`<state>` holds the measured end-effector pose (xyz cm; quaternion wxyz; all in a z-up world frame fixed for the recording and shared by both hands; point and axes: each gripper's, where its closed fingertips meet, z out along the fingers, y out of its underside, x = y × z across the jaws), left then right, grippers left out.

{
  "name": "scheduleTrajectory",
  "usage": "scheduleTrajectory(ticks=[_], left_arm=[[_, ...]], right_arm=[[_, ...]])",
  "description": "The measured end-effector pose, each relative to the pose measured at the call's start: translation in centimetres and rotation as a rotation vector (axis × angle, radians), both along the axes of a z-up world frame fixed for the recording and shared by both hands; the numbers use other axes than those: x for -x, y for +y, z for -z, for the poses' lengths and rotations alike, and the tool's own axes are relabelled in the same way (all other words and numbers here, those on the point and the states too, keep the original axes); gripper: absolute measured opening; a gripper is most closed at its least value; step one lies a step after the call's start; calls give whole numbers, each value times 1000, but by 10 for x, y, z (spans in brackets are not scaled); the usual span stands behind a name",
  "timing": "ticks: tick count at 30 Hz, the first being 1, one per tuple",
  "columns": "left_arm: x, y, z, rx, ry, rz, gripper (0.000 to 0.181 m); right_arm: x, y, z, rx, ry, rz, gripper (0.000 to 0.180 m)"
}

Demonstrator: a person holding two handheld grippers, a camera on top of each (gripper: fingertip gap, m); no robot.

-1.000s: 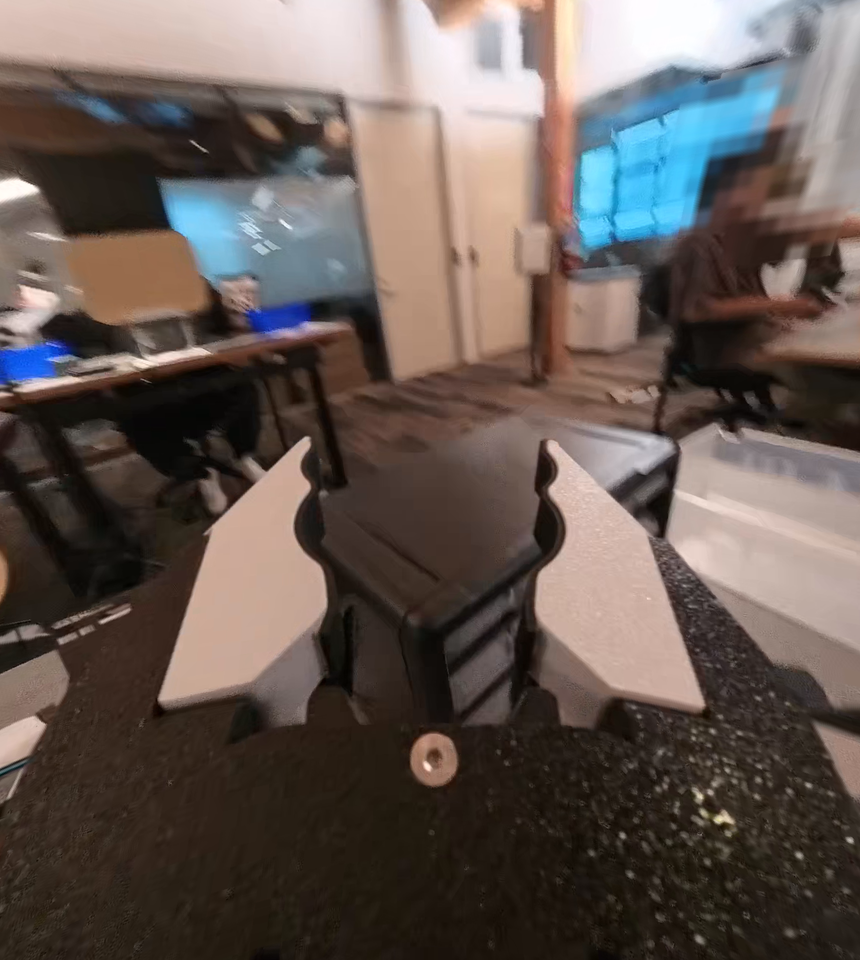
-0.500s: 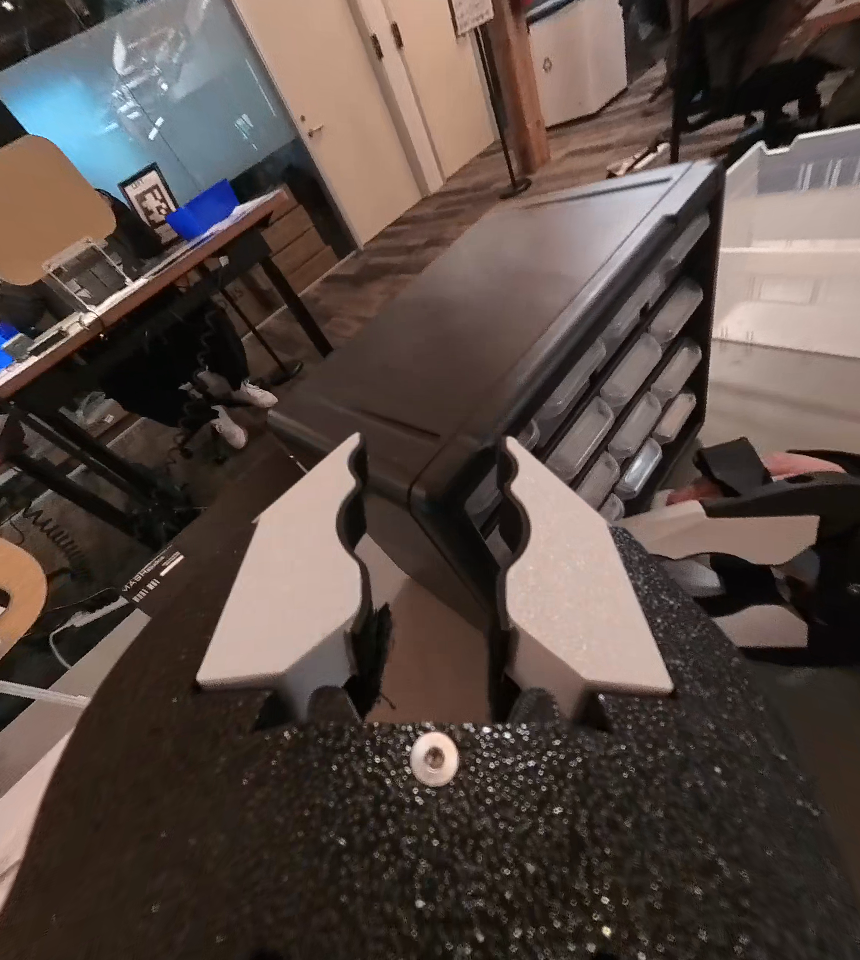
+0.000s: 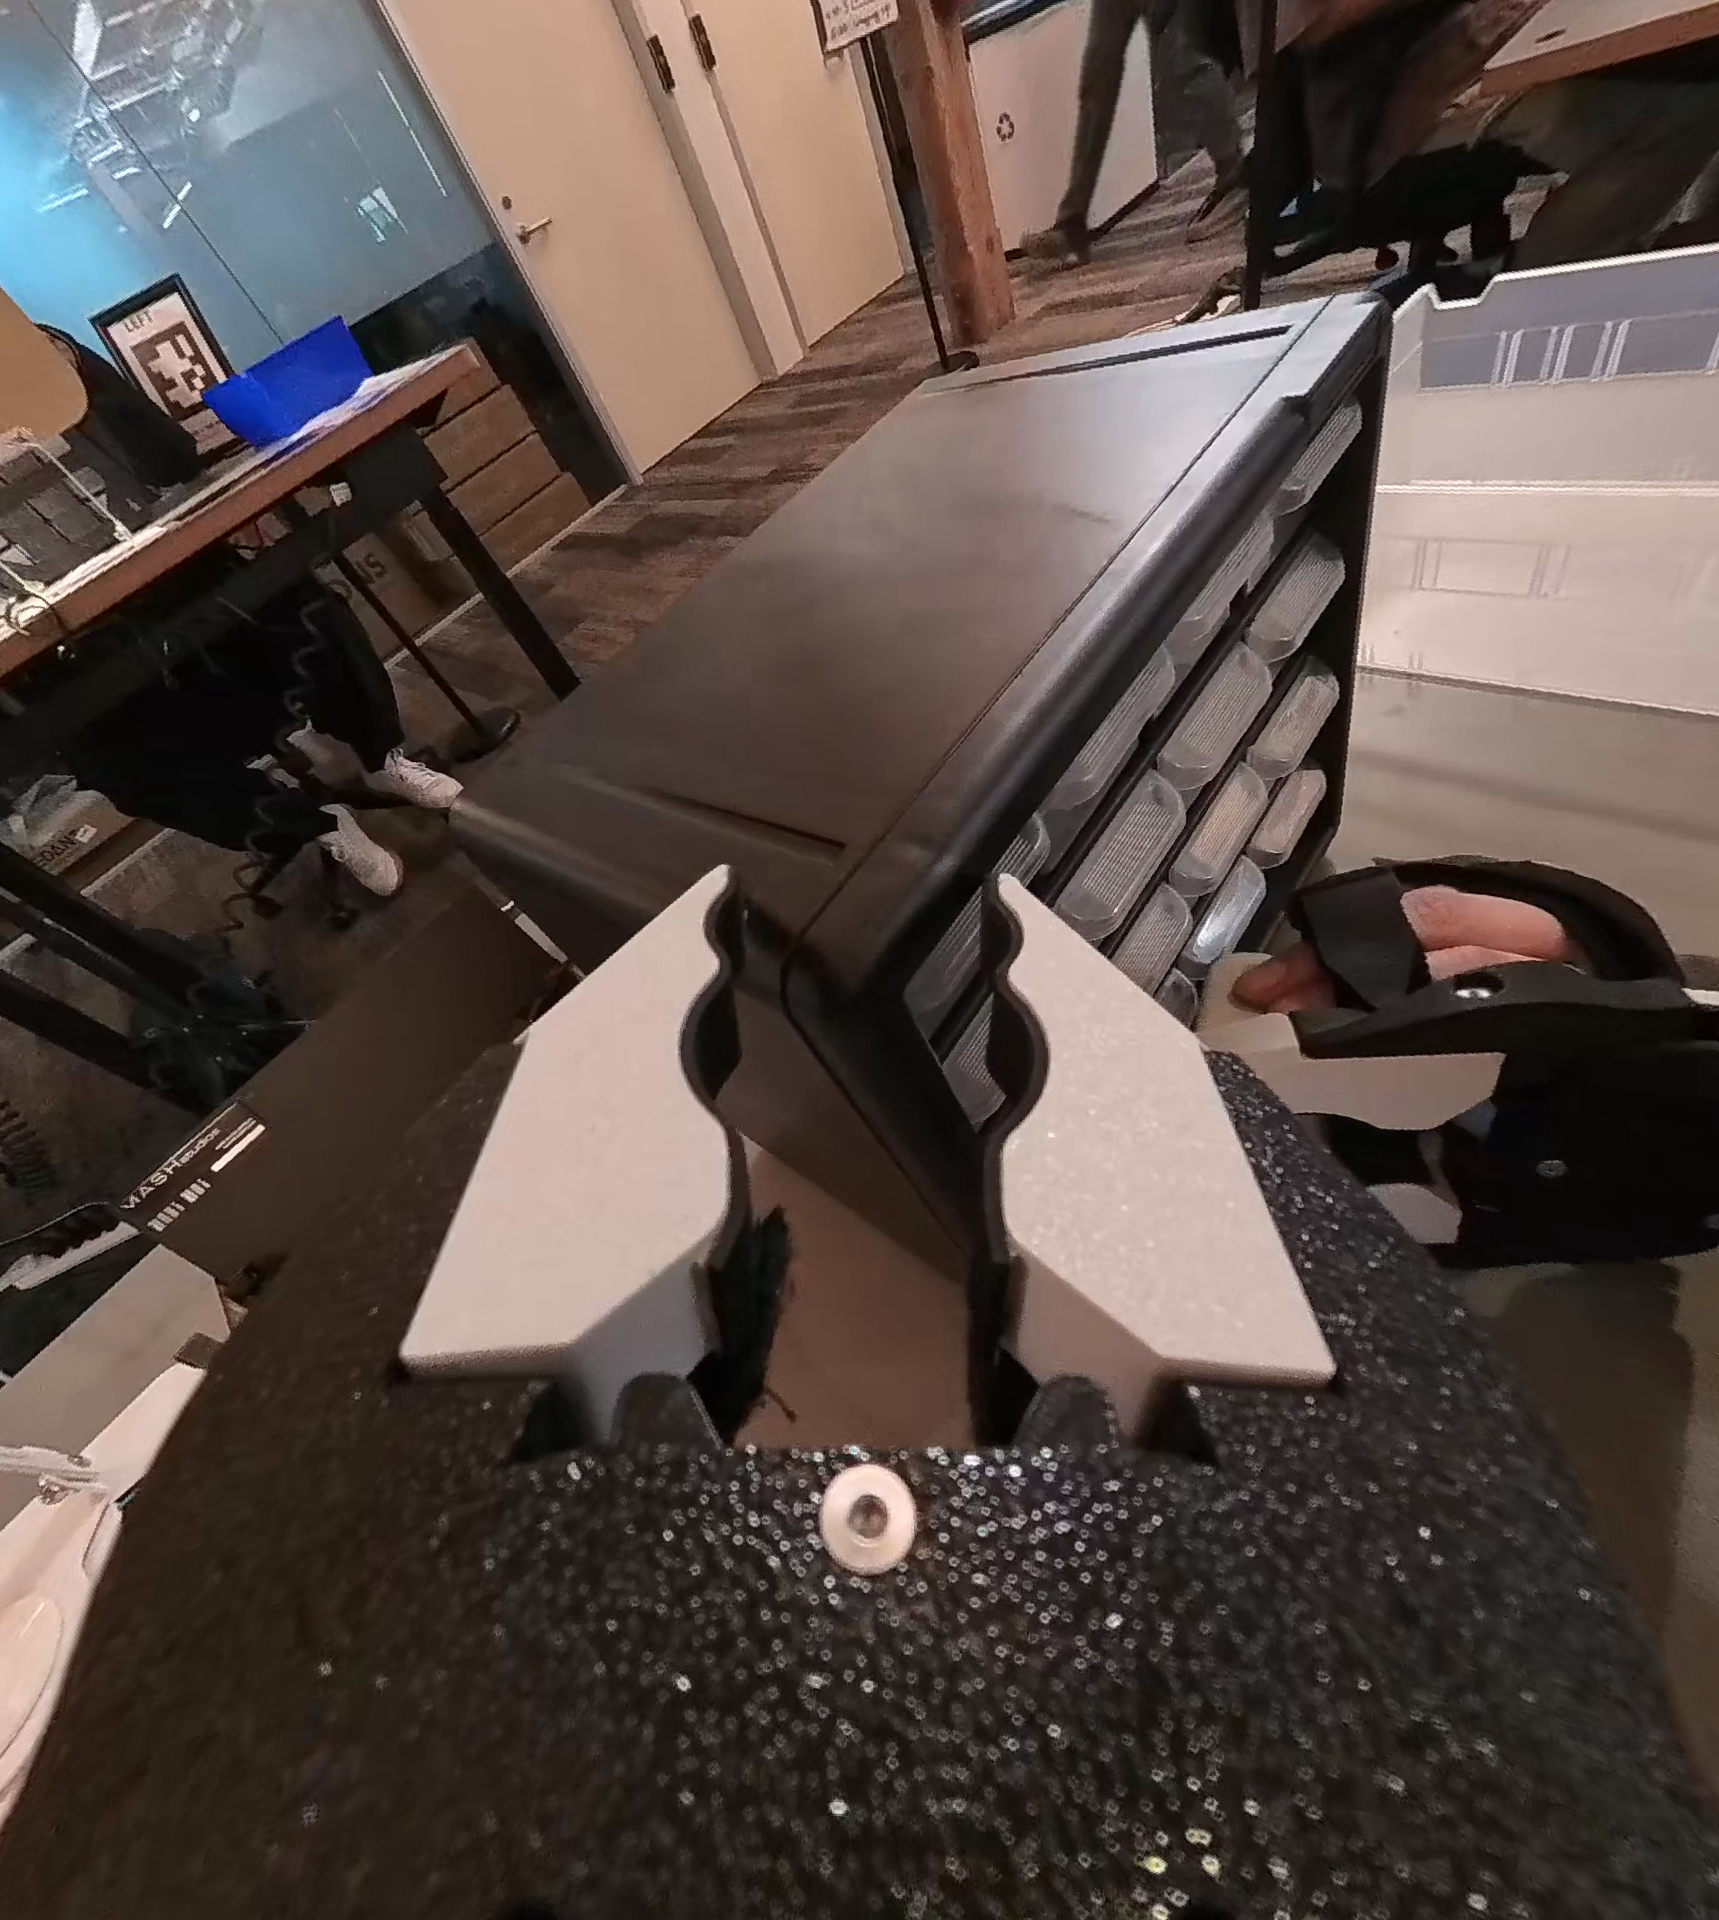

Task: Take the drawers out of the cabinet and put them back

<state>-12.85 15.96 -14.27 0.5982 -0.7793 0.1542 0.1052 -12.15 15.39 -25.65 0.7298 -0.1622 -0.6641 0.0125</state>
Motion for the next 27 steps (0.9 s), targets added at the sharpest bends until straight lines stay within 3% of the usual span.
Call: scheduleTrajectory(ticks=[11, 27], left_arm=[[0, -1, -1, -7, -6, 8, 39], [0, -1, -2, -13, -7, 18, 39]], right_arm=[[2, 5, -2, -113, 8, 32, 19], [1, 5, -7, -116, 33, 40, 10]])
